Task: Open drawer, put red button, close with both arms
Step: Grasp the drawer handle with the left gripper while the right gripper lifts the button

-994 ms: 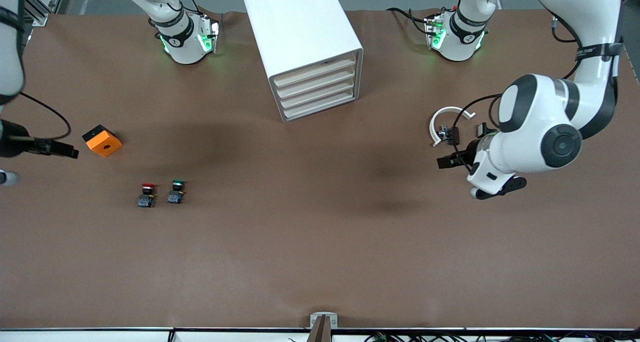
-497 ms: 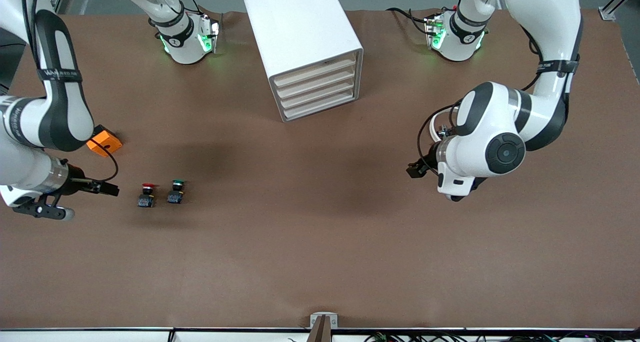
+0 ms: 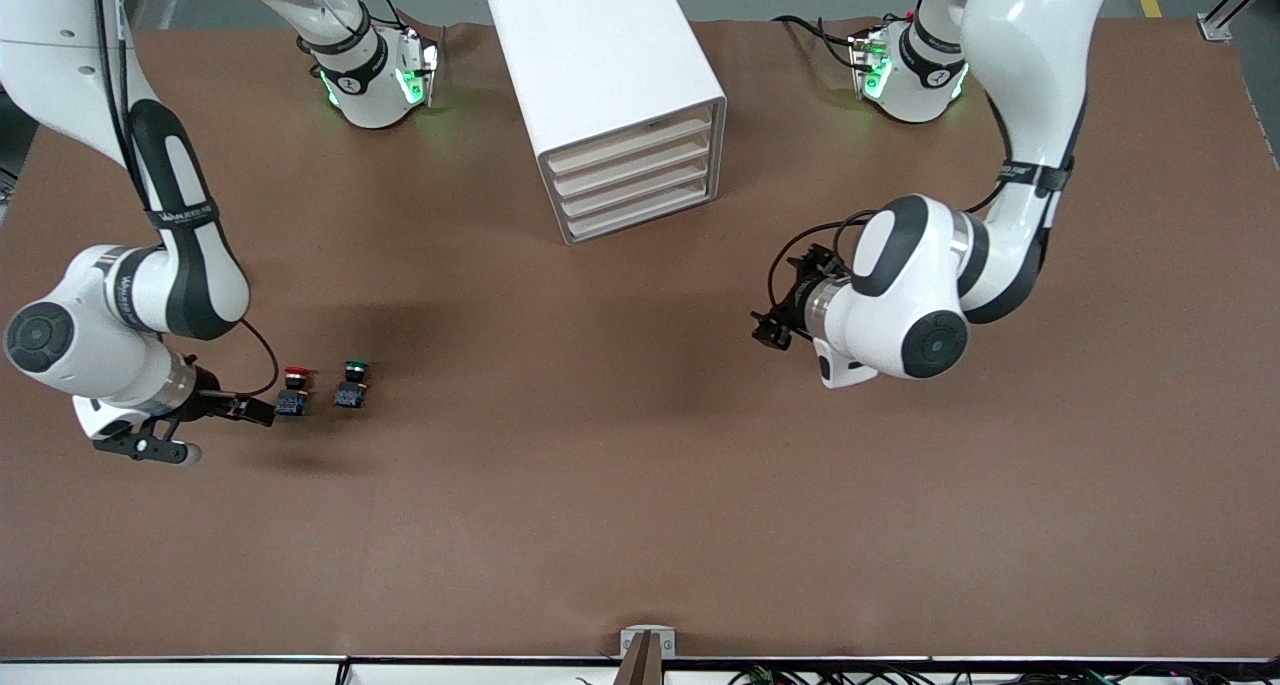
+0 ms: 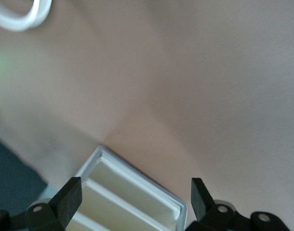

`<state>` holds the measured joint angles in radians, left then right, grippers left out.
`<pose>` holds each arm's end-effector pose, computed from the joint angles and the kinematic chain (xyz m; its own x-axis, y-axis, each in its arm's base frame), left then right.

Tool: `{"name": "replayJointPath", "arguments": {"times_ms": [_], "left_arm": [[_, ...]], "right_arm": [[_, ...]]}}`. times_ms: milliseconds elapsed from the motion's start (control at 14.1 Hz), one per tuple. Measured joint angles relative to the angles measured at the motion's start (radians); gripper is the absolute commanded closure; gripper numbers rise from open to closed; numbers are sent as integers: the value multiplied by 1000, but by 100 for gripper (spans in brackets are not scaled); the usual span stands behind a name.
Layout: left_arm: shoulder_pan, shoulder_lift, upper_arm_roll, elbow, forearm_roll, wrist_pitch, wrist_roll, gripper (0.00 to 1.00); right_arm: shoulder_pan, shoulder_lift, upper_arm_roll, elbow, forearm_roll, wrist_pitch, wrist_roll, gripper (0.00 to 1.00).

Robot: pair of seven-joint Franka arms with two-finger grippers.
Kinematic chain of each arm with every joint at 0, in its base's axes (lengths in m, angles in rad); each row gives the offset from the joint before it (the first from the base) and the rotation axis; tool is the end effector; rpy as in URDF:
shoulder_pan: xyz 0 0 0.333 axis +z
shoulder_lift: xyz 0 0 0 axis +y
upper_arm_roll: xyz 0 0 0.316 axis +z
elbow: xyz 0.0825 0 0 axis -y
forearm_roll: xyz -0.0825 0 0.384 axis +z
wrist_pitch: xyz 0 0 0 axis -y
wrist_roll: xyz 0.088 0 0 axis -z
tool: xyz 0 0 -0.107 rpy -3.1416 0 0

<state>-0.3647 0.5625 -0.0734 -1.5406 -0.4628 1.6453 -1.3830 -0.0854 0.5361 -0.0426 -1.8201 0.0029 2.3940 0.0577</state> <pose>0.5710 -0.3099 0.3093 0.3084 0.8117 -0.4960 0.7760 -0.5163 -0.3624 0.6491 -0.0815 0.2460 0.9829 -0.1799 0.0393 -0.1807 -0.9834 0.0175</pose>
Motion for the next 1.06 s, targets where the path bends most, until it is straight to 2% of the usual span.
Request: {"name": "replayJointPath", "arguments": {"times_ms": [213, 497, 1065], "left_arm": [[-28, 40, -11, 5, -71, -83, -170, 0], [-35, 84, -14, 9, -171, -225, -337, 0], [-31, 217, -14, 28, -358, -368, -638, 0]], "right_arm": [[0, 30, 0, -50, 12, 61, 3, 0], [1, 60, 13, -61, 17, 81, 3, 0], [10, 77, 25, -72, 17, 86, 5, 0]]}}
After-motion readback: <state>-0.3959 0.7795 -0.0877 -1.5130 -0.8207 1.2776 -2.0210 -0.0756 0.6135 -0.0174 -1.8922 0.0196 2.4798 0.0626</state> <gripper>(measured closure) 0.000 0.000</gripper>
